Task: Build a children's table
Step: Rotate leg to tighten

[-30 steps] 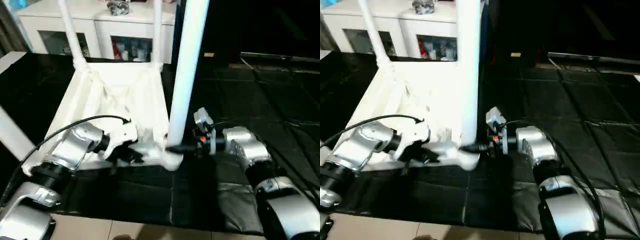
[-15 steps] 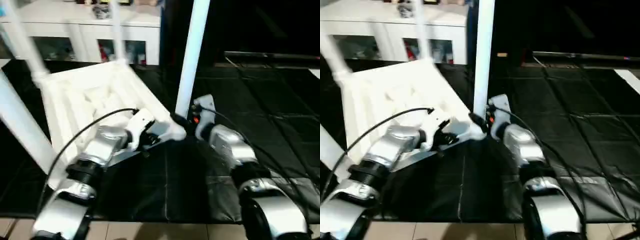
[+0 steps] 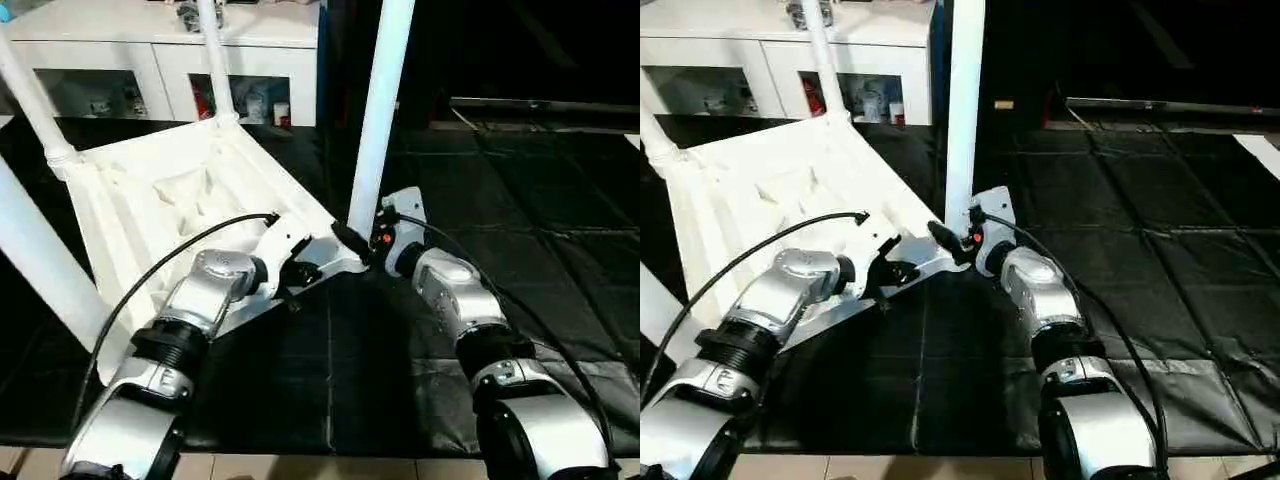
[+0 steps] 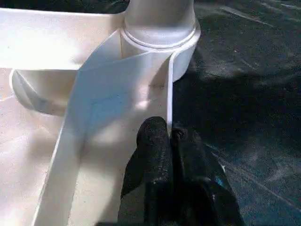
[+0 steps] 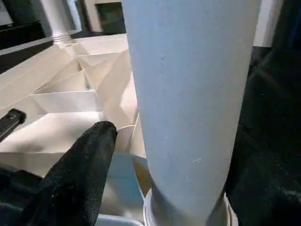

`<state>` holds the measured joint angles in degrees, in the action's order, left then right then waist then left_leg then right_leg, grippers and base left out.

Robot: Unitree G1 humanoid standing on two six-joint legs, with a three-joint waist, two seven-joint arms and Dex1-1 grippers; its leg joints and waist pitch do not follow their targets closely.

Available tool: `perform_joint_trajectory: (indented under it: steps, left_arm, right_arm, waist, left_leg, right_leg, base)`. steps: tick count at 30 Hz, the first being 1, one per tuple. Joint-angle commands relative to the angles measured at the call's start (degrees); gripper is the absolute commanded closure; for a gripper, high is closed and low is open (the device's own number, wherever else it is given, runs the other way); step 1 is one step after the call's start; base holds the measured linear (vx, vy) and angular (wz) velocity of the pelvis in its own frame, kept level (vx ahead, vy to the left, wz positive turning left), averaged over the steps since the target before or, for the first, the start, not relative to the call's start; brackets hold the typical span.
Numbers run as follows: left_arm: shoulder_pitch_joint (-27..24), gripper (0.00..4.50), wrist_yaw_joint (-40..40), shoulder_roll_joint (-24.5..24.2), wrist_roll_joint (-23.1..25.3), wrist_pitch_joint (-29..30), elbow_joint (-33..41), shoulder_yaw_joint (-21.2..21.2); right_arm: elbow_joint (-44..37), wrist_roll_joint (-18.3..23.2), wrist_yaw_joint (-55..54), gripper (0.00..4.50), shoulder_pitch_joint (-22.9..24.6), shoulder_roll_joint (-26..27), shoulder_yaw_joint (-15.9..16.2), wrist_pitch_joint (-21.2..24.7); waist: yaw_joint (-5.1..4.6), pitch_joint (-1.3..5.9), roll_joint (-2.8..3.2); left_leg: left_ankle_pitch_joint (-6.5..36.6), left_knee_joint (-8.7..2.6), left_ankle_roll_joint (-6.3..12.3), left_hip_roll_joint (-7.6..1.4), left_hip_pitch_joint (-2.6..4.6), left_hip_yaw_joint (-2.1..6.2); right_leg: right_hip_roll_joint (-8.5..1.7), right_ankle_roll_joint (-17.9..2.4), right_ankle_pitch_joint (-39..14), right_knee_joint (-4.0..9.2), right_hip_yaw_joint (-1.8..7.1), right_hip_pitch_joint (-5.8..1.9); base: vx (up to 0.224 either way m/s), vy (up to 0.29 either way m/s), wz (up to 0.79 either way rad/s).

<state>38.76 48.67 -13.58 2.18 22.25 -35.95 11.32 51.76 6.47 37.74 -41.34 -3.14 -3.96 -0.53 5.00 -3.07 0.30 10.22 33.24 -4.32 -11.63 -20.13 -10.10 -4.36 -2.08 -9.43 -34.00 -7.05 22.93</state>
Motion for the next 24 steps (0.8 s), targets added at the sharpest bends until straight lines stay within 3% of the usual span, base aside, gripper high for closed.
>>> perform_joint_trajectory:
  steps: [1,5,8,15,17,20,22,24]
  left_arm:
    - [0.30,4.50,1.14,-0.35,-0.06,-1.68,1.43,0.59]
    - [-0.42,4.50,5.81,-3.13,-0.02,-2.78,2.03,1.78]
    - [-0.79,4.50,9.35,-5.04,-0.13,-4.69,2.44,2.98]
    - [-1.45,4.50,19.97,-10.18,-0.21,-8.41,2.91,5.81]
    - [-2.16,4.50,27.08,-12.98,-0.98,-10.63,4.05,7.43]
    - [-2.23,4.50,29.65,-14.09,-1.09,-11.71,4.36,8.15]
    - [-1.82,4.50,31.05,-14.76,-0.81,-12.80,3.81,8.84]
    - [-1.29,4.50,32.50,-15.22,-0.45,-13.84,3.14,9.63]
  right_arm:
    - [0.08,-0.37,6.35,0.59,1.88,0.65,4.22,1.35]
    - [-1.54,-0.25,14.63,0.20,3.33,-4.14,5.50,1.29]
    - [-2.28,0.00,19.36,0.03,3.56,-6.66,5.91,1.44]
    - [-1.60,0.58,27.05,0.03,2.01,-11.46,5.35,1.10]
    - [-2.27,1.41,33.58,0.03,1.12,-13.62,6.43,0.86]
    - [-2.65,1.84,37.04,0.03,0.83,-14.38,7.26,0.48]
    - [-2.62,2.06,40.16,0.03,0.39,-14.65,7.85,0.18]
    - [-2.36,2.43,43.16,0.03,-0.15,-14.52,8.36,0.70]
  waist:
    - [0.12,3.84,0.46]
    - [0.27,3.94,0.44]
    - [0.47,3.87,0.25]
    - [0.96,3.93,0.52]
    - [1.33,3.99,0.61]
    - [1.84,3.95,0.52]
    - [2.03,3.97,0.48]
    - [2.30,4.02,0.56]
  left_leg:
    - [13.15,-3.75,2.46,-1.95,0.31,0.68]
    - [12.60,-3.59,3.01,-1.94,0.07,0.59]
    - [12.72,-3.53,3.42,-1.89,0.01,0.54]
    - [12.96,-3.51,3.09,-2.21,0.28,0.59]
    - [13.07,-3.51,3.18,-2.29,0.25,0.55]
    - [12.88,-3.44,3.06,-2.40,0.69,0.28]
    - [12.77,-3.49,3.14,-2.45,0.32,0.40]
    - [12.61,-3.51,3.09,-2.57,0.39,0.45]
  right_leg:
    - [-4.77,-9.52,-17.59,4.66,3.69,-3.06]
    - [-4.72,-10.55,-15.47,4.36,3.68,-3.39]
    - [-4.68,-10.16,-16.91,4.61,3.50,-3.48]
    - [-4.70,-10.42,-17.99,4.47,3.54,-3.06]
    - [-4.69,-11.08,-16.71,4.20,3.57,-3.14]
    - [-4.66,-11.68,-15.72,4.15,3.76,-2.71]
    - [-4.74,-11.82,-15.68,3.93,3.70,-3.00]
    - [-4.76,-11.84,-15.27,3.83,3.70,-2.96]
  base:
    - [0.000,0.000,0.00]
    - [0.000,0.000,0.00]
    - [0.000,0.000,0.00]
    - [0.000,0.000,0.00]
    - [0.000,0.000,0.00]
    - [0.000,0.000,0.00]
    - [0.000,0.000,0.00]
    - [0.000,0.000,0.00]
